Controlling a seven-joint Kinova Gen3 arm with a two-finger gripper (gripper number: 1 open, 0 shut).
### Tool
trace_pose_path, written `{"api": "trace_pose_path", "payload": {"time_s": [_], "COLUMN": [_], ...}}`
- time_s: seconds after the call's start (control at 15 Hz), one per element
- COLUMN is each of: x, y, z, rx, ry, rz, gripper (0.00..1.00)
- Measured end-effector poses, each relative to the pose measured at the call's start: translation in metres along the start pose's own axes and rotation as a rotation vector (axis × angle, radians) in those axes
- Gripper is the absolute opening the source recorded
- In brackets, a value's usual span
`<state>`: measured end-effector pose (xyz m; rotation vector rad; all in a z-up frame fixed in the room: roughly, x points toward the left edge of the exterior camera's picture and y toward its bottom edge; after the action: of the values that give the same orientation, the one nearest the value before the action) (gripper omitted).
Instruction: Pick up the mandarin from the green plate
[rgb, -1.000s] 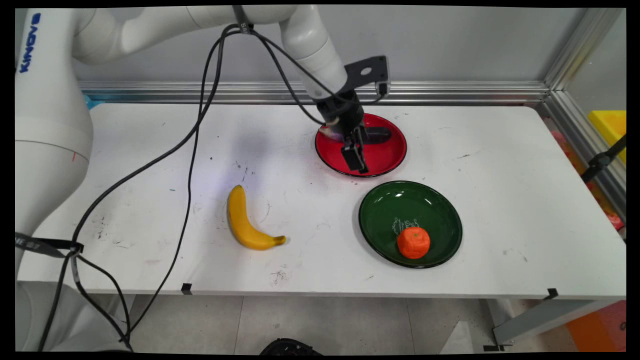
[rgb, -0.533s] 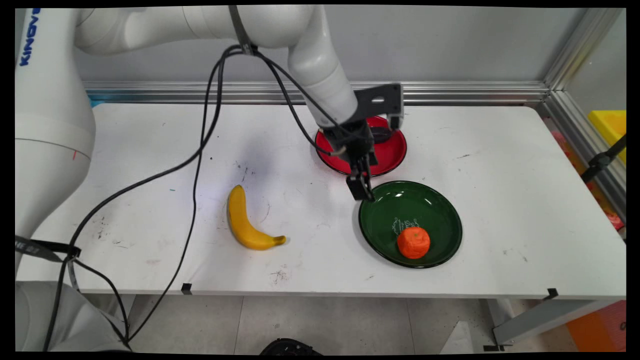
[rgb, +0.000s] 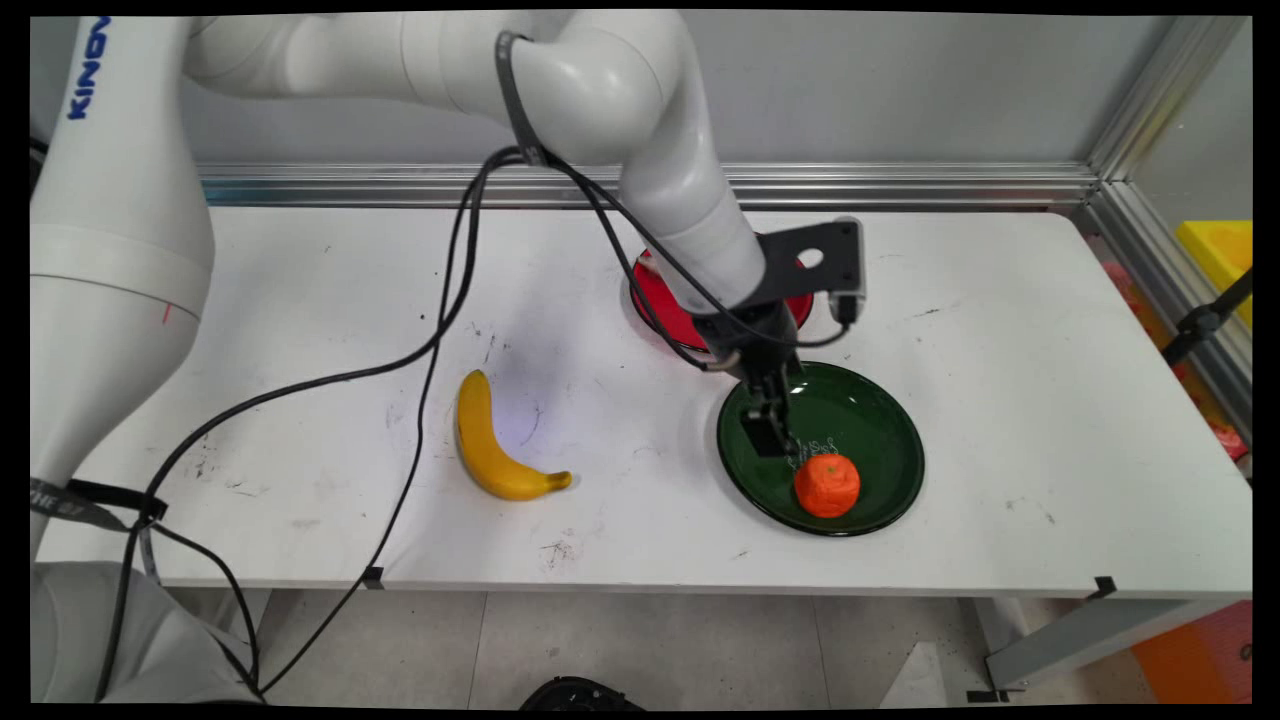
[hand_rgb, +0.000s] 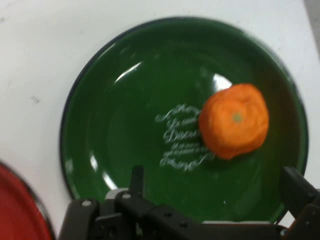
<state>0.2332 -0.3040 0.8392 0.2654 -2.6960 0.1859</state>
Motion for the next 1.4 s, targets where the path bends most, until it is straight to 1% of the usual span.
{"api": "trace_pose_path", "payload": {"time_s": [0.53,0.8,1.0,1.4], "x": [0.016,0.020,0.019,0.011], "y": [0.022,0.029,0.029,0.023], "z": [0.021,0.032,0.042,0.063], "rx": [-0.028,-0.034,-0.030,-0.015], "ry": [0.037,0.048,0.052,0.054], "rz": [0.002,0.000,0.000,-0.001], "gripper": [1.00,1.00,1.00,1.00]}}
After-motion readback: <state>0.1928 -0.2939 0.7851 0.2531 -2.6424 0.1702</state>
